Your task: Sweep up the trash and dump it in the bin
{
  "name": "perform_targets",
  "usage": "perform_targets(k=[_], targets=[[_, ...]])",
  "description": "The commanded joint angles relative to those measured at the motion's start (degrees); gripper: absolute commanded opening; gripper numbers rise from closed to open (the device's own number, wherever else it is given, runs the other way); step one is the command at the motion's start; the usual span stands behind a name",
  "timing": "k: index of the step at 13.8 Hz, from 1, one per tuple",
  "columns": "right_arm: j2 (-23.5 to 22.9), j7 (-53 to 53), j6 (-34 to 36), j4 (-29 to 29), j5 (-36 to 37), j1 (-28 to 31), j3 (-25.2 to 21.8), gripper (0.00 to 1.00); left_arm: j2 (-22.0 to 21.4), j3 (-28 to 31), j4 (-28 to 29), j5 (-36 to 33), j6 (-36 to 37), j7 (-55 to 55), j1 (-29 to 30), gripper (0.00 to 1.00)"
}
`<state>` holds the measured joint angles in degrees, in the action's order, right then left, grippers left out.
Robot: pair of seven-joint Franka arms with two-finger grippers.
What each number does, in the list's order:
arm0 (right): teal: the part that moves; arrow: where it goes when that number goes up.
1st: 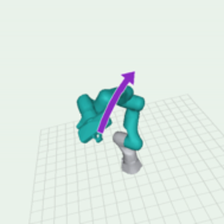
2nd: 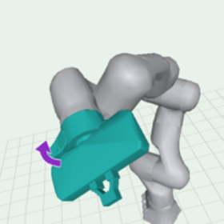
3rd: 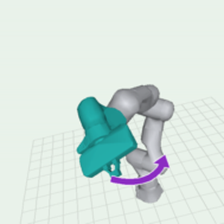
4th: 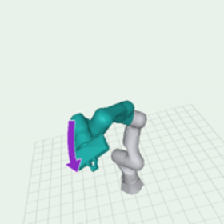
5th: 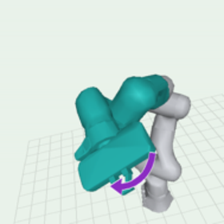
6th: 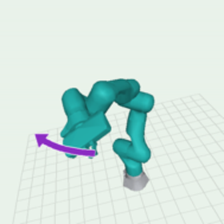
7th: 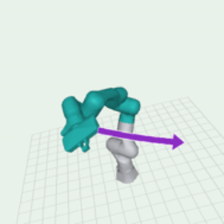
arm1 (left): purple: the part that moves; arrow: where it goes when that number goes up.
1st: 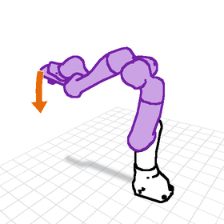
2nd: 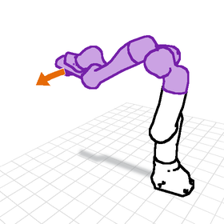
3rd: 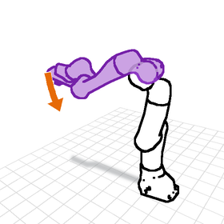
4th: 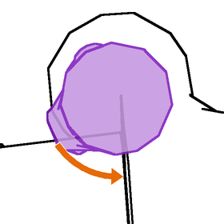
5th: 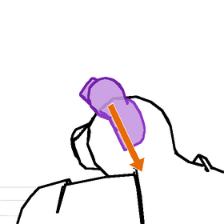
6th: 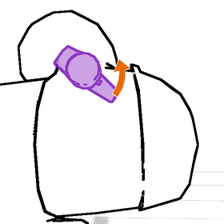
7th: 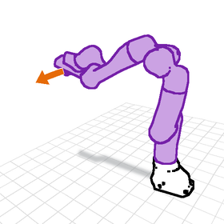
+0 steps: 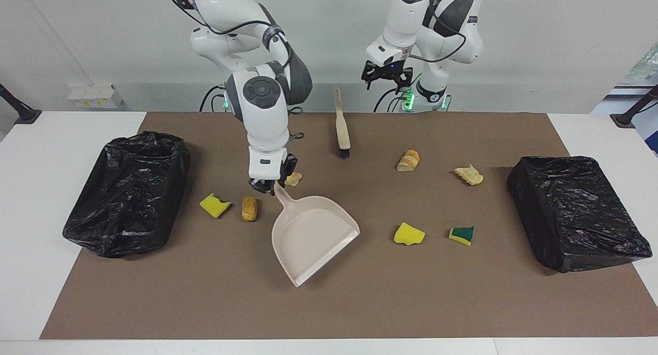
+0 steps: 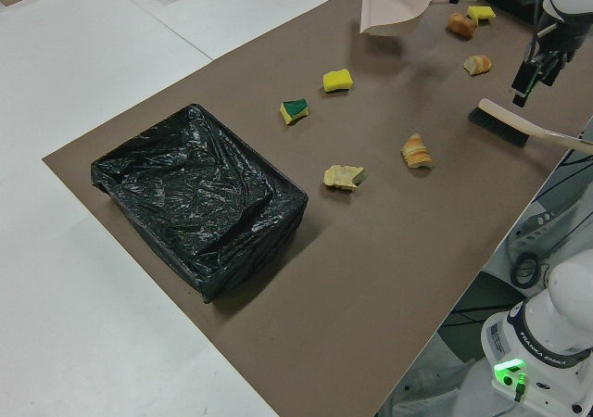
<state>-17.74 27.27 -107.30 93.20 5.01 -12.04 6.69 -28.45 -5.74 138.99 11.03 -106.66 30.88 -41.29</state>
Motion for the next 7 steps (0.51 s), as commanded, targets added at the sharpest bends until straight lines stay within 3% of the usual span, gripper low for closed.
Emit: perform_targets(k=[1, 3, 7], targets=[[1.75, 12.85, 0.61, 1.63, -0.35, 3.60, 0.78, 0.00, 3.64, 0.82, 1.11, 1.36, -5.12, 5.75, -5.45, 1.00], [1.83, 20.60, 0.43, 2.41, 0.52, 5.44, 0.78, 0.00, 9.00, 0.82, 1.11, 1.36, -10.47, 10.14, -8.97, 1.00], [6.22, 30.03, -5.97, 11.89, 4.11, 6.24, 0.69, 0.00, 15.69, 0.82, 1.11, 1.36, -17.44, 16.31, -13.02, 1.00]])
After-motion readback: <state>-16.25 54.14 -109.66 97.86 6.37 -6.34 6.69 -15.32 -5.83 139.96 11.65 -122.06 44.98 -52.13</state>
